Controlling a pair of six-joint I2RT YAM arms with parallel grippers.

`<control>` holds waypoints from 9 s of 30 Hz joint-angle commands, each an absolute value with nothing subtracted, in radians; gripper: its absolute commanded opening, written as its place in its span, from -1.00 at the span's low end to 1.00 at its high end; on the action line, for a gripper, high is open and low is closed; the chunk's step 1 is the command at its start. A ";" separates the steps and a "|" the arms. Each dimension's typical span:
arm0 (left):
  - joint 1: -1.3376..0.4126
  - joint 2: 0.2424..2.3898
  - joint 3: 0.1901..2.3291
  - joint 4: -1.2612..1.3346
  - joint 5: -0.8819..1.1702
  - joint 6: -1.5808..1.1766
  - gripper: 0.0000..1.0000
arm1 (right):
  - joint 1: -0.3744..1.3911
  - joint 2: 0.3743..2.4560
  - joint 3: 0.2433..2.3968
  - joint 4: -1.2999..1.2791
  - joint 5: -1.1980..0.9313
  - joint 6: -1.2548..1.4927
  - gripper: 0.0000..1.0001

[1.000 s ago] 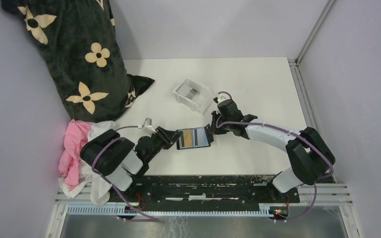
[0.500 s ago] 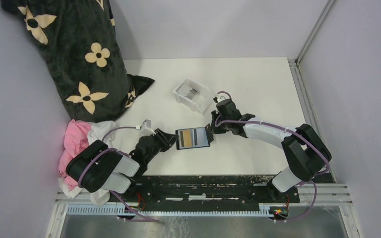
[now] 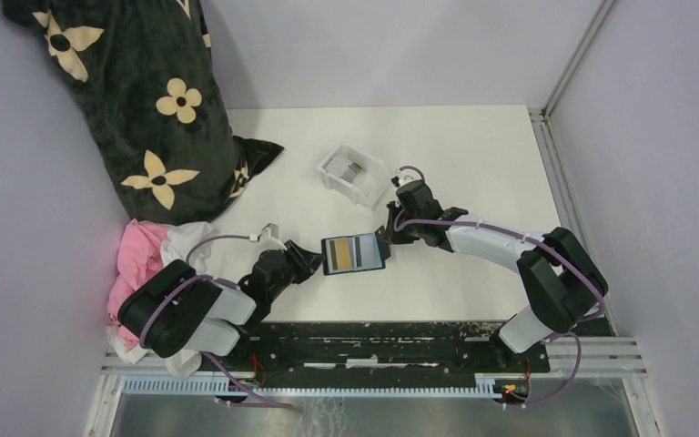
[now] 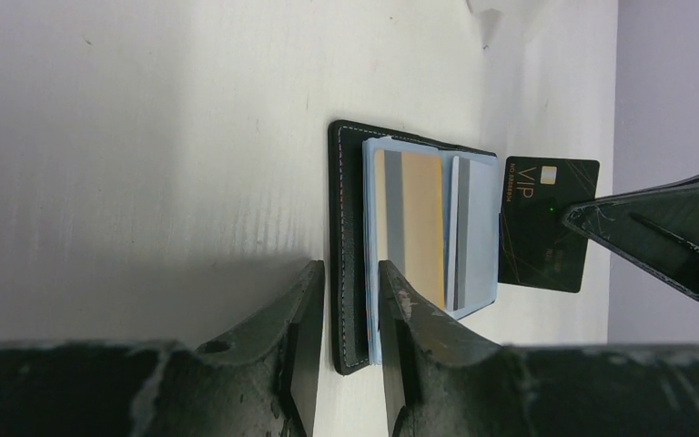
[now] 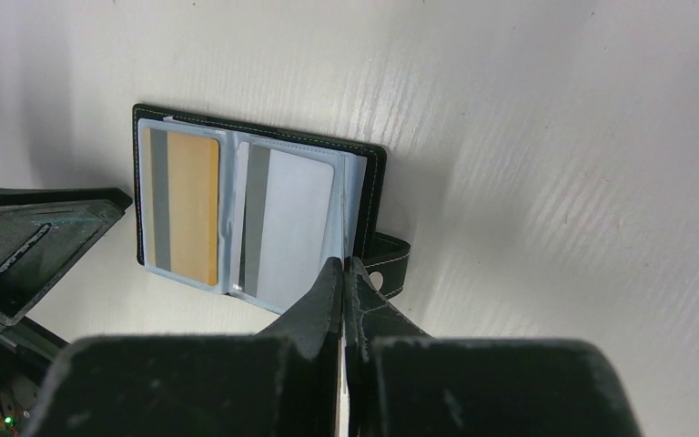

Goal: Put the credit cards into the card holder
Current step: Turn over the card slot in the card holder, then insert the credit card into the card holder.

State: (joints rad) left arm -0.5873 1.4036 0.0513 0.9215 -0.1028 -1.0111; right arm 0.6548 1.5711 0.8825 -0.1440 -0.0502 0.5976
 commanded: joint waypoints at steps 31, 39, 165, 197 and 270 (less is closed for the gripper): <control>-0.632 1.357 0.101 0.831 -0.172 -0.962 -0.34 | 0.670 1.550 0.913 -0.112 -0.037 0.636 -0.98; -0.635 1.357 0.103 0.828 -0.174 -0.962 -0.33 | 0.669 1.578 0.904 -0.095 -0.036 0.645 -0.98; -0.665 1.387 0.166 0.698 -0.202 -0.919 -0.44 | 0.666 1.707 0.783 0.367 -0.206 0.878 -0.98; -0.677 1.405 0.163 0.712 -0.206 -0.928 -0.45 | 0.661 1.656 0.738 0.386 -0.210 0.891 -0.98; -0.735 1.461 0.193 0.731 -0.210 -0.938 -0.48 | 0.752 1.779 0.739 0.266 -0.095 0.850 -0.60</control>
